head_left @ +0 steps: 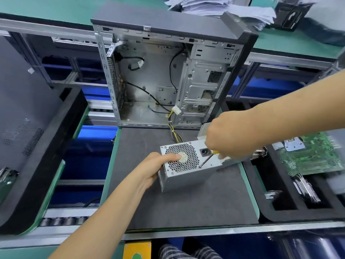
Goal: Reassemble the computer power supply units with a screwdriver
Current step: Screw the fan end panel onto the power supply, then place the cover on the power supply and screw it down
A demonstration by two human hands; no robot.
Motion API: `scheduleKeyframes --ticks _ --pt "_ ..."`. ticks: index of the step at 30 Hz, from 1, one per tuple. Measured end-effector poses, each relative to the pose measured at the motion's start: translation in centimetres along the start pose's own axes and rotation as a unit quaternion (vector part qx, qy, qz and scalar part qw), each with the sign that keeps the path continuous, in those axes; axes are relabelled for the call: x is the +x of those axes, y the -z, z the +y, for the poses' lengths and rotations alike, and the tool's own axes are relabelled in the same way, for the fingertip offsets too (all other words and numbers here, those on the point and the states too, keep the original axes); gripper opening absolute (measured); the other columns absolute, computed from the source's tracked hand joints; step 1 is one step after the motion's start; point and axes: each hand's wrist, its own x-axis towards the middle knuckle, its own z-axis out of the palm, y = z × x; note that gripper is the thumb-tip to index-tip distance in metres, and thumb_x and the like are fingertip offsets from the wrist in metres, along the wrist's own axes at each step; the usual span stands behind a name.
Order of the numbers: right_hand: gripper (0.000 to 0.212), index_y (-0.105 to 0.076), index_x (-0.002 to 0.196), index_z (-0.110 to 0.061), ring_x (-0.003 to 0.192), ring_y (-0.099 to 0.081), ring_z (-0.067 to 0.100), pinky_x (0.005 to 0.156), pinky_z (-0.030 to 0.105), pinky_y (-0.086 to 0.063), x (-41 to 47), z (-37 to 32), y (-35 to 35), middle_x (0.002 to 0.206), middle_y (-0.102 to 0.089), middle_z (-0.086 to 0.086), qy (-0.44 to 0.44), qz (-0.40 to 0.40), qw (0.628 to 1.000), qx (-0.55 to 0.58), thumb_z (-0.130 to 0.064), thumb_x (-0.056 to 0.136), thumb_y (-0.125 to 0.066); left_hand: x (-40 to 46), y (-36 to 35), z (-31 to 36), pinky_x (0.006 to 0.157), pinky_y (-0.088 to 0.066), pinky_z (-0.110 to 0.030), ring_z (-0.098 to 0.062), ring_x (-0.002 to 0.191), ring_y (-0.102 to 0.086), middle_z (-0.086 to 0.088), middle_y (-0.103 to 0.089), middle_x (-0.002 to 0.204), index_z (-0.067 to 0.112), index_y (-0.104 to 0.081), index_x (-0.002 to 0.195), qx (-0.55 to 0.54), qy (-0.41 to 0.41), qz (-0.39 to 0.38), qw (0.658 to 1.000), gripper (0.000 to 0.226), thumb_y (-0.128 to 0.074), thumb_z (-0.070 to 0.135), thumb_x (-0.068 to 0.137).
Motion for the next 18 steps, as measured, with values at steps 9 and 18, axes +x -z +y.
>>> scheduleKeyframes --ticks 9,18 --pt "0.045 -0.043 0.060 -0.013 0.025 -0.020 0.005 0.025 0.013 -0.014 1.7 2.0 -1.5 0.037 -0.025 -0.007 -0.155 -0.396 0.642 0.638 -0.040 0.095 -0.052 -1.2 -0.9 -0.4 0.067 -0.056 -0.023 -0.026 0.087 -0.074 -0.016 -0.075 0.094 0.000 -0.075 0.091 -0.001 -0.041 0.002 0.999 0.016 -0.076 0.011 0.080" --pt "0.047 -0.046 0.061 -0.014 0.034 -0.037 0.012 0.037 0.019 -0.032 -1.0 5.0 -4.6 0.042 -0.040 -0.006 -0.106 -0.015 0.804 0.585 -0.051 0.088 -0.058 -4.1 0.2 0.4 0.094 -0.051 -0.026 -0.015 0.111 -0.065 -0.003 -0.070 0.116 0.012 -0.074 0.107 0.163 -0.191 -0.061 0.966 0.029 -0.076 0.024 0.081"
